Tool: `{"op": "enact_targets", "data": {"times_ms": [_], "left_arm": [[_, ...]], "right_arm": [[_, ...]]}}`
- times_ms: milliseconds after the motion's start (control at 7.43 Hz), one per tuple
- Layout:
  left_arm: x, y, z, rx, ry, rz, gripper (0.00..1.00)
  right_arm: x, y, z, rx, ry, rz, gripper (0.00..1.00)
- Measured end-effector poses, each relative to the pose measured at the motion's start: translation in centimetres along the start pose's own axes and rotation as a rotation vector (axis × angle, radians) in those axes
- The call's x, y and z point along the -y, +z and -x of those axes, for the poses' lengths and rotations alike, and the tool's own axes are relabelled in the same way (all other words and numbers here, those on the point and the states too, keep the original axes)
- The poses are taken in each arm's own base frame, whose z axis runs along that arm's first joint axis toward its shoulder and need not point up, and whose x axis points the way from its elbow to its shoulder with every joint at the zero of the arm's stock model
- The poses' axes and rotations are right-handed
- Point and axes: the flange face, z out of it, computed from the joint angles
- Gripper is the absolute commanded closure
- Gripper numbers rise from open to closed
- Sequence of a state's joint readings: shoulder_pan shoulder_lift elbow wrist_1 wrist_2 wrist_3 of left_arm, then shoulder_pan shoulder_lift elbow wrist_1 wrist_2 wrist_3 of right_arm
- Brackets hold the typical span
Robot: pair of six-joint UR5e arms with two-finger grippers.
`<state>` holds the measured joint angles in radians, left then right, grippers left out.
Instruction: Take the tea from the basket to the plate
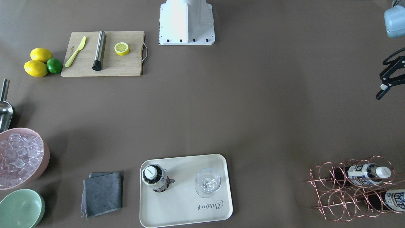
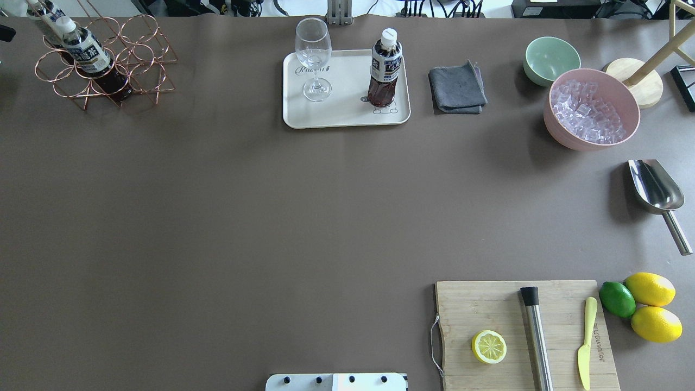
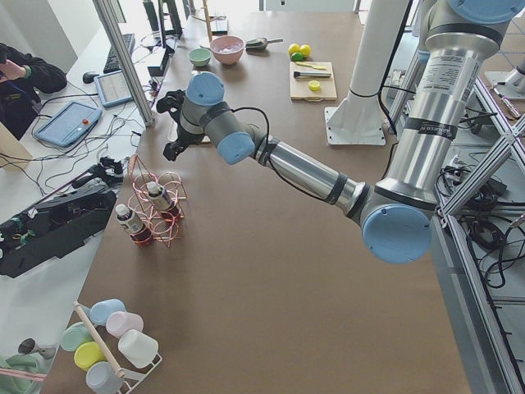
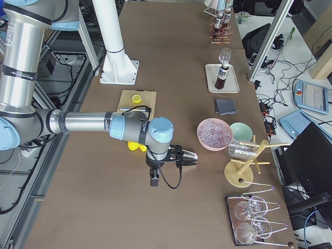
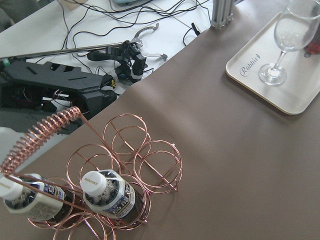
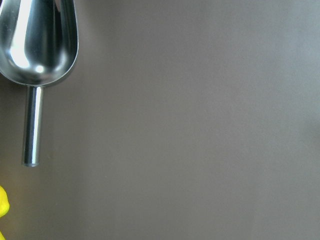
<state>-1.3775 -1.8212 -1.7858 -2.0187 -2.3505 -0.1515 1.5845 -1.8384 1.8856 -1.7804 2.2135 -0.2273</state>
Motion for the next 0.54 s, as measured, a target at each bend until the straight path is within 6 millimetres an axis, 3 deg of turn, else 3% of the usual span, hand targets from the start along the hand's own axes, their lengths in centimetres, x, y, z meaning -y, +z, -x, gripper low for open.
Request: {"op": "enact_targets", "data": {"times_ms": [135, 269, 538], "left_arm": [[-1.6, 0.1, 0.7, 0.006, -0.12, 0.015, 0.02], [-5.6, 0.1, 2.9, 0.032, -0.252, 0.053, 0.02], [-14.8, -0.6, 10.7, 0.12, -0.483, 0.13, 0.02]], "right_arm": [[0.0, 0.3, -0.7, 0.003, 0.017, 0.003, 0.0], [0.1, 0.4, -1.1, 0.002, 0.024, -0.005, 0.0], [0.3, 0.2, -1.5, -0.005, 0.018, -0.035, 0.0]]}}
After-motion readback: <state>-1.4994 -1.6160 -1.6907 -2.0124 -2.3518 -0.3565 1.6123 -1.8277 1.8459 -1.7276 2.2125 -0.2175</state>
